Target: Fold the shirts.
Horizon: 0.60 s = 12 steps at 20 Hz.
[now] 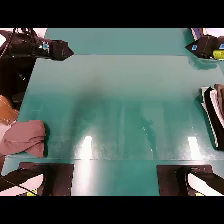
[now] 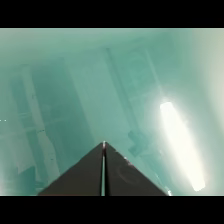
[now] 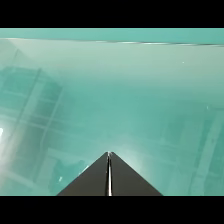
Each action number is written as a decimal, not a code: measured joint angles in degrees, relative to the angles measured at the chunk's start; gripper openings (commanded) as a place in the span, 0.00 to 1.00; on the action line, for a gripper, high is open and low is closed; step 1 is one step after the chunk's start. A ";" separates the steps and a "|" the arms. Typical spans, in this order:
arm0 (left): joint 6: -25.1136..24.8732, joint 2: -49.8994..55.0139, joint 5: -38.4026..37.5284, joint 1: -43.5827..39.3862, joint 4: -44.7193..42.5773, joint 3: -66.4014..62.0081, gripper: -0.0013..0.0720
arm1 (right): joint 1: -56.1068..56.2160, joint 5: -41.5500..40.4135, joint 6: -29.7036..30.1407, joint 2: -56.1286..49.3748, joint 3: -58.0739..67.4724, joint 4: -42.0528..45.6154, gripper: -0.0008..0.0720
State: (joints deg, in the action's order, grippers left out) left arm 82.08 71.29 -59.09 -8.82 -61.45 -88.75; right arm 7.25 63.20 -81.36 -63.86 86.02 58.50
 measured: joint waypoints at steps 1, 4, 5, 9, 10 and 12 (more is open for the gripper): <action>0.00 0.00 0.02 0.00 0.00 0.00 0.05 | 0.02 0.00 0.00 0.00 0.00 0.04 0.04; 0.00 0.00 0.07 0.00 0.00 0.00 0.05 | 0.11 0.02 0.00 0.00 0.00 0.00 0.04; 0.02 0.00 0.09 0.00 0.00 0.00 0.05 | 0.11 0.07 0.00 0.00 0.00 0.00 0.04; 0.02 0.00 0.11 0.00 0.00 0.00 0.05 | 0.11 1.14 0.00 0.00 0.00 -0.02 0.04; 0.00 0.00 0.11 0.00 0.00 0.00 0.05 | 0.11 1.49 0.00 0.00 0.00 -0.02 0.04; 0.00 0.00 0.11 0.00 0.02 0.00 0.05 | 0.11 2.19 0.00 0.00 0.00 -0.02 0.04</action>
State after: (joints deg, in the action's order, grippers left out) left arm 82.08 71.29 -58.98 -8.82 -61.43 -88.75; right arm 7.35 65.39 -81.36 -63.86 86.02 58.48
